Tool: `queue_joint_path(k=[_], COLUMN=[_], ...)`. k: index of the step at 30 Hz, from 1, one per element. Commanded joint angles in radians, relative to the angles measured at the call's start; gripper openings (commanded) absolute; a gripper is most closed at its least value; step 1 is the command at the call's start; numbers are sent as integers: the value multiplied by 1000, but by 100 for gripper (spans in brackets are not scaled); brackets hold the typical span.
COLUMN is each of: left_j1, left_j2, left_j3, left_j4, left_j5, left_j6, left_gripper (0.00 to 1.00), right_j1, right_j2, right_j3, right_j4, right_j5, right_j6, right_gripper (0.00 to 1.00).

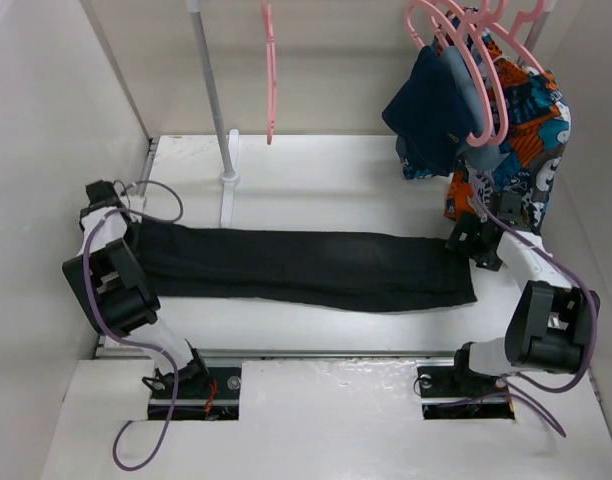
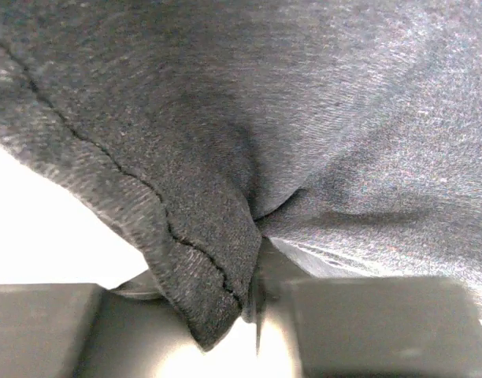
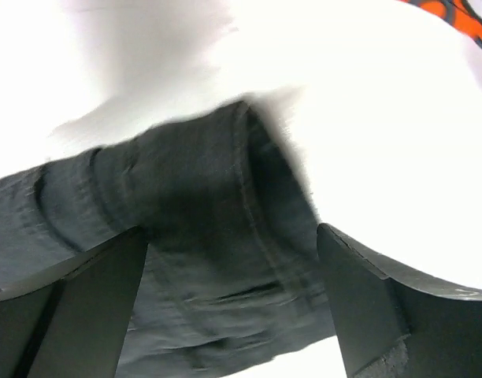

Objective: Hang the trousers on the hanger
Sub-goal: Fold the trousers at the center of the board.

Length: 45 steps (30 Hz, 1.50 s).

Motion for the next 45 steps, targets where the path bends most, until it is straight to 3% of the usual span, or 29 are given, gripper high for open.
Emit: queue_joint_path(k=[1,5,7,10,12,16,26,29,35,38,41,43,44,45], left_j1=[13,13,13,13,13,22,22,22,22,22,22,22,22,34], left_j2=[-6,-48,-88,-148,-187,-205,-84,-55,-53,-93,-138,-165,-188,-197], left_j3=[67,13,-73,-146,-167,-202,-243,-225,-263,-275,-276,-266,-237,-224], left_j4=[90,-4,-4,-14,-43,-85,120,144,225,252,253,190,159,129], left_j5=[-52,8,8,-17,-29,-29,-75,-75,-58,-38,-26,34,54,89], left_j6=[6,44,44,31,20,11,-61,-61,-57,-44,-44,-32,-32,-23], left_gripper=[17,74,82,82,82,71,79,79,79,79,79,80,80,80], right_j1=[14,4,4,4,4,17,27,27,27,27,27,27,27,27], right_j2=[-70,-194,-271,-354,-397,-544,-599,-558,-472,-405,-374,-374,-386,-386], right_j3=[22,-44,-76,-139,-193,-297,-418,-463,-408,-420,-446,-446,-434,-434], right_j4=[12,-49,-69,-113,-133,-133,-189,-150,-80,-40,12,12,12,-1], right_j5=[31,40,29,-4,-46,-77,-86,-115,-5,-52,-74,-64,-46,-35], right_j6=[33,87,123,191,235,405,505,538,501,501,522,533,533,533], right_gripper=[93,96,96,96,90,64,79,82,85,85,73,58,38,29])
